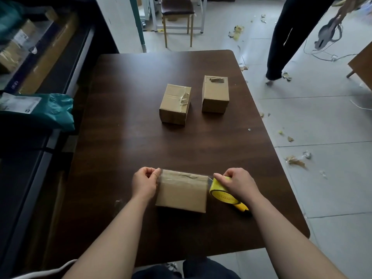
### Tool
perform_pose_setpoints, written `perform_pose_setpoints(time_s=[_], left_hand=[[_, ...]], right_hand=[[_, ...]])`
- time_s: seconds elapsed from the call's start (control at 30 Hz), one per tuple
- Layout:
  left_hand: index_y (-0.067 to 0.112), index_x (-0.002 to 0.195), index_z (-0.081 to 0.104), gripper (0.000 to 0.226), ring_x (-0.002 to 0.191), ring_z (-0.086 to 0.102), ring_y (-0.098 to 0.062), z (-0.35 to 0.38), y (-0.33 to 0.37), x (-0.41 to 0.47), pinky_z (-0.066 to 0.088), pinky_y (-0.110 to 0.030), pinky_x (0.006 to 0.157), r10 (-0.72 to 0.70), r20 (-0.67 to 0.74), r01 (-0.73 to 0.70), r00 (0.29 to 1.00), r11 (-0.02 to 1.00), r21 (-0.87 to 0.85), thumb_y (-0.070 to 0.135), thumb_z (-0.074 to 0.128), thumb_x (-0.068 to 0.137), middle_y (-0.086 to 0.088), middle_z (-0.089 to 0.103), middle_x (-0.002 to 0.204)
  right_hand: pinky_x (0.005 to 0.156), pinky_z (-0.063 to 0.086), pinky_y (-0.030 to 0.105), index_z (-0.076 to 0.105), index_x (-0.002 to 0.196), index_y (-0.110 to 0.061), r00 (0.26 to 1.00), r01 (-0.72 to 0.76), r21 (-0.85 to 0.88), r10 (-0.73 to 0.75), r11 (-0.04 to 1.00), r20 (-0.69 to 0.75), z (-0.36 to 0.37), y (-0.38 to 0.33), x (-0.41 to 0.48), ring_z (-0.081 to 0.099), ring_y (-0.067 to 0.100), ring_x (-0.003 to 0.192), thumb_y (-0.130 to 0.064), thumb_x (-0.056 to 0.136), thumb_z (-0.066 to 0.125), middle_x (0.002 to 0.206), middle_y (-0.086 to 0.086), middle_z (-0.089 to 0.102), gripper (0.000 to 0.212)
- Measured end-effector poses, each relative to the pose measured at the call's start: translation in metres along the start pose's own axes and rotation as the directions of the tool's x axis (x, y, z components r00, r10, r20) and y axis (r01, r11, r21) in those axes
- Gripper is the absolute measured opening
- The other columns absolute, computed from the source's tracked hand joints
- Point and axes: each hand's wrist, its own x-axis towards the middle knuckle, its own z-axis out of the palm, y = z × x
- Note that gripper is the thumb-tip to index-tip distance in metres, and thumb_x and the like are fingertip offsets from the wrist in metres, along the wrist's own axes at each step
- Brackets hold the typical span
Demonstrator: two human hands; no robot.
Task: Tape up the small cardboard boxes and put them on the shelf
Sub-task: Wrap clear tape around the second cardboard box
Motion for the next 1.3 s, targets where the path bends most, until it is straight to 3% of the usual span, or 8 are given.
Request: perform_pose_setpoints(time_s=[0.2,0.43,0.67,0.93,1.1,1.3], left_hand=[[0.004,0.084,0.063,0.019,0.059,0.054,-0.014,0.003,-0.001,0.004,0.045,-0.023,0.052,-0.014,0.022,0.014,1.0,1.0,-0.006,0.021,0.065,0.091,-0.005,0.063,0.072],[0.004,0.082,0.063,0.018,0.064,0.057,-0.017,0.003,-0.008,0.009,0.051,-0.032,0.063,-0.056,0.045,0.057,0.997,0.998,-0.034,0.02,0.065,0.091,-0.006,0.063,0.071],[0.004,0.084,0.062,0.017,0.062,0.055,-0.015,0.003,-0.006,0.007,0.048,-0.025,0.057,-0.054,0.047,0.055,0.997,0.998,-0.022,0.019,0.063,0.093,-0.005,0.061,0.069],[0.005,0.084,0.063,0.019,0.063,0.057,-0.017,0.003,-0.007,0.008,0.049,-0.029,0.06,-0.059,0.04,0.058,0.997,0.998,0.031,0.022,0.064,0.092,-0.005,0.064,0.072],[0.008,0.089,0.058,0.019,0.078,0.053,-0.019,0.008,-0.005,0.007,0.037,-0.03,0.066,-0.012,0.031,0.004,0.999,0.974,0.225,0.026,0.059,0.095,0.0,0.058,0.081],[0.01,0.107,0.047,0.018,0.091,0.053,-0.027,0.017,-0.007,0.008,0.037,-0.032,0.076,-0.035,0.072,0.015,0.997,0.966,0.26,0.025,0.048,0.099,-0.006,0.056,0.095]], right_hand=[[0.071,0.048,0.031,0.066,0.086,-0.025,1.0,-0.01,-0.031,0.01,0.999,0.015,0.001,0.001,0.007,0.059,0.015,0.086,-0.063,0.086,0.054,0.087,-0.007,0.064,0.04],[0.072,0.047,0.03,0.067,0.089,-0.024,0.999,-0.011,-0.084,0.014,0.996,0.031,0.004,-0.002,0.009,0.059,0.015,0.089,-0.063,0.086,0.053,0.09,-0.006,0.064,0.041],[0.071,0.047,0.03,0.066,0.089,-0.024,0.999,-0.017,-0.099,0.021,0.995,0.039,0.006,-0.003,0.009,0.058,0.014,0.089,-0.063,0.087,0.053,0.094,-0.005,0.066,0.041],[0.069,0.046,0.029,0.068,0.094,-0.021,0.998,-0.026,-0.102,0.032,0.994,0.052,0.007,-0.005,0.008,0.056,0.013,0.083,-0.061,0.088,0.053,0.086,-0.008,0.062,0.043],[0.071,0.047,0.03,0.067,0.093,-0.022,0.997,-0.04,-0.093,0.045,0.995,0.054,0.012,-0.004,0.008,0.056,0.013,0.084,-0.062,0.088,0.052,0.086,-0.007,0.061,0.042],[0.072,0.046,0.031,0.067,0.089,-0.023,0.998,-0.058,-0.055,0.059,0.997,0.017,0.024,-0.001,0.004,0.059,0.016,0.088,-0.062,0.087,0.054,0.087,-0.006,0.064,0.042]])
